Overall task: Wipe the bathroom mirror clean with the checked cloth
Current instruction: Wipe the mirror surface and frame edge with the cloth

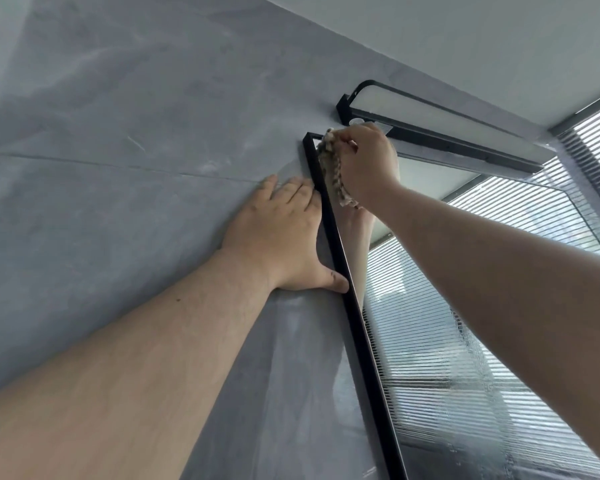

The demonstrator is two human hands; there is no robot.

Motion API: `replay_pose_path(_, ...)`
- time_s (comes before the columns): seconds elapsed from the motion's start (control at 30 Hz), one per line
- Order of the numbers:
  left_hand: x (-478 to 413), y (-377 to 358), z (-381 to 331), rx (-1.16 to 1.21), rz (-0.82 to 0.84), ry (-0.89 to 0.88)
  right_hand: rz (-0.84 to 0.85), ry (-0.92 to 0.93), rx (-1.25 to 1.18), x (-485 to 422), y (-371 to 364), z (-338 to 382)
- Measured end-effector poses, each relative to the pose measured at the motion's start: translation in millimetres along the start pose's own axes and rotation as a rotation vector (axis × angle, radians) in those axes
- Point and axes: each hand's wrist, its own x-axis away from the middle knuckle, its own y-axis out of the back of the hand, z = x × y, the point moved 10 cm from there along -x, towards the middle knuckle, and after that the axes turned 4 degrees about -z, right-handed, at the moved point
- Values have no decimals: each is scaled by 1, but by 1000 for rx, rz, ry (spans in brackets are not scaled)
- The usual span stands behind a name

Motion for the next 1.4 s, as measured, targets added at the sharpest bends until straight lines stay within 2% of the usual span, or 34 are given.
replay_pose_path(0.2, -1, -1, 0, -9, 10, -3, -4, -54, -8, 0, 5, -14)
replay_pose_path(0.53, 2, 0, -1, 1, 16, 1, 17, 30, -43, 75, 24, -8)
replay_pose_path(0.87, 2, 1, 1, 8, 29, 13, 34, 50, 67, 110, 34, -5)
replay_pose_path(1.0, 3, 2, 1, 9, 26, 14, 40, 68, 87, 104, 33, -5)
replay_pose_path(1.23, 3, 1, 0, -7, 49, 11, -8, -43, 47, 48, 27, -23)
replay_pose_path(1.4, 4, 2, -1, -7, 50, 7, 18, -10, 29, 70, 33, -24)
